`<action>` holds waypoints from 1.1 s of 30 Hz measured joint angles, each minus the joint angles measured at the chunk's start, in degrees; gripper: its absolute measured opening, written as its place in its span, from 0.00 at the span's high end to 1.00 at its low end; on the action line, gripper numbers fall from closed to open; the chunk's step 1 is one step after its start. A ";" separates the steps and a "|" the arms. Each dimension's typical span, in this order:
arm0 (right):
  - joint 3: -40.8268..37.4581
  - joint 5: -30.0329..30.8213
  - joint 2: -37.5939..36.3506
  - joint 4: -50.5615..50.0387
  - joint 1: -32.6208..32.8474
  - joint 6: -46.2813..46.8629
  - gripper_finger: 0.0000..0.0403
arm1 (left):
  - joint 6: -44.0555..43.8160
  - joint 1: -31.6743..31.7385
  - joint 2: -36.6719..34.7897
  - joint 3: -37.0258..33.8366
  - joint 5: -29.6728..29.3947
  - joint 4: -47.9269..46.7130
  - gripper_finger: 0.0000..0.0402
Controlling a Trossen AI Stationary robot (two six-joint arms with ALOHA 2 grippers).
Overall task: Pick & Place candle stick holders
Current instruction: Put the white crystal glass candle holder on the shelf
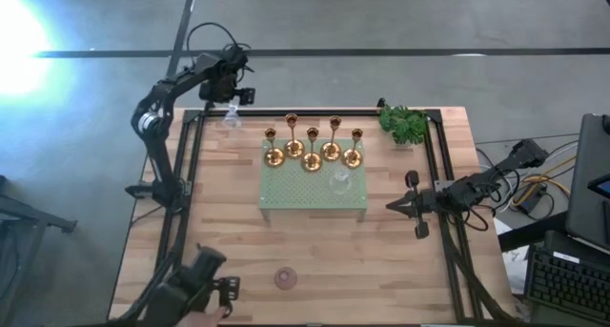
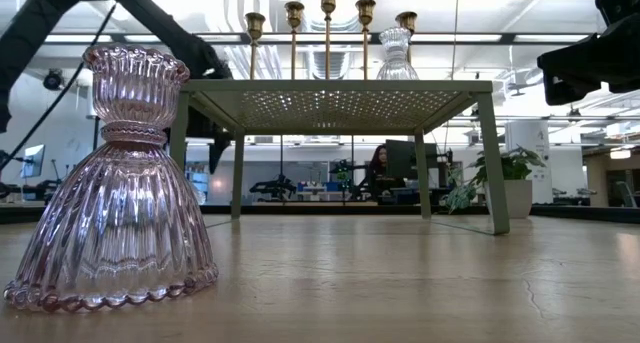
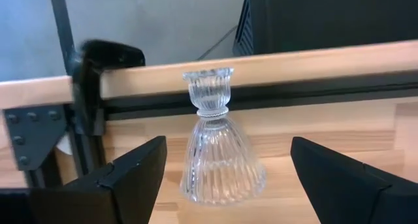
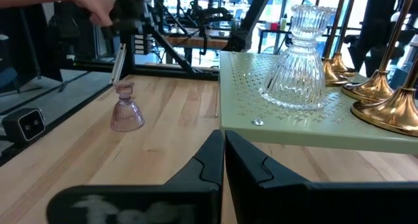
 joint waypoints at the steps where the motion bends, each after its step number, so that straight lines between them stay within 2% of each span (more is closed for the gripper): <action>1: 0.00 0.01 0.00 0.00 -0.01 0.01 0.98 | 0.02 0.14 0.65 0.00 0.44 -0.09 0.18; 33: 0.00 0.01 0.00 0.00 0.00 0.02 0.98 | -0.02 2.00 10.76 0.13 1.76 5.43 0.19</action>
